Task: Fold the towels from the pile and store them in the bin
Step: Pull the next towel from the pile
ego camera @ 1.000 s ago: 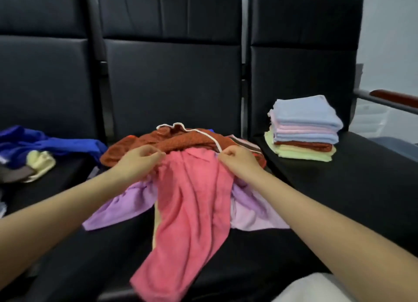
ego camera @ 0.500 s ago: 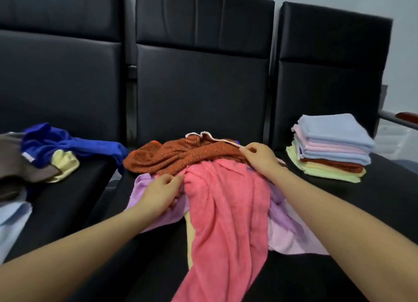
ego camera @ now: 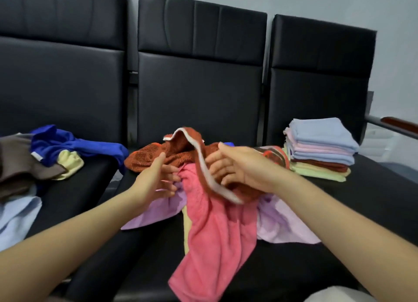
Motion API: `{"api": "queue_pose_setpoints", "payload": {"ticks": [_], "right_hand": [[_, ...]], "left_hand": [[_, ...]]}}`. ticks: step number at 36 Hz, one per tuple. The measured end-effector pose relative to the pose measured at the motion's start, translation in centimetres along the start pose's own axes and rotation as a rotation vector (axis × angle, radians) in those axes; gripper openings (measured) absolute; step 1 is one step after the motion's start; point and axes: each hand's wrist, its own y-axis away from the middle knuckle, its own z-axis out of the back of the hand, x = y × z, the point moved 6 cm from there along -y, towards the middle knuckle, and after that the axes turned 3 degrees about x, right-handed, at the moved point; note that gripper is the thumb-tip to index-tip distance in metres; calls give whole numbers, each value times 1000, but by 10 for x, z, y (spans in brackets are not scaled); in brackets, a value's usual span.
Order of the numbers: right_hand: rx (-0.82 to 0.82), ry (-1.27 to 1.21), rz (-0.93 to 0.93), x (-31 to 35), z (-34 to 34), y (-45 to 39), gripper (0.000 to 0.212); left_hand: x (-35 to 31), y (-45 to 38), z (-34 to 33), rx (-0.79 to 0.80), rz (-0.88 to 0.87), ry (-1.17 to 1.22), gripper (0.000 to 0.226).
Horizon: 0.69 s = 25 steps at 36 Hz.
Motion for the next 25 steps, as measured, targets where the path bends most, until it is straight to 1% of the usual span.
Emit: {"api": "queue_pose_setpoints", "payload": {"ticks": [1,2,4,5,7,8,10,12,14,16,17,19,21,24,25], "right_hand": [[-39,120,-11,-8,6,1,35],[-120,258,12,-13,16,0,32],[-321,531,97,-21,47,-4,22],[-406,644,109,-28,62,-7,19],[-499,771,39,-46,88,-11,19],[-517,795,-13,-55,99,-12,24],[-498,727,-110,-75,112,-14,39],[-443,528,-164,-94,116,-15,45],[-419,383,-188,-106,120,-17,41],[-420,357,-175,-107,122,-15,24],[-434,367,-158,-107,122,-14,20],[-478,462,-114,-108,122,-11,28],[-551,571,-35,-102,121,-7,30],[-645,541,112,-79,117,4,25],[-669,526,157,-69,116,7,24]], "left_hand": [[3,4,-5,30,33,0,58],[7,7,-11,63,68,-6,60],[12,16,-26,131,101,-19,54],[13,20,-34,156,96,-28,50],[13,25,-46,158,43,-92,43],[13,24,-51,149,15,-139,39],[16,23,-63,147,-16,-216,33],[22,21,-75,129,-14,-268,31],[26,16,-81,86,-30,-308,28],[27,12,-81,47,-44,-301,27],[26,11,-80,39,-42,-260,27],[21,10,-77,31,-65,-149,19],[7,11,-72,2,-113,4,18],[-16,12,-63,-77,-134,240,18],[-24,12,-60,-80,-136,294,19]]}}
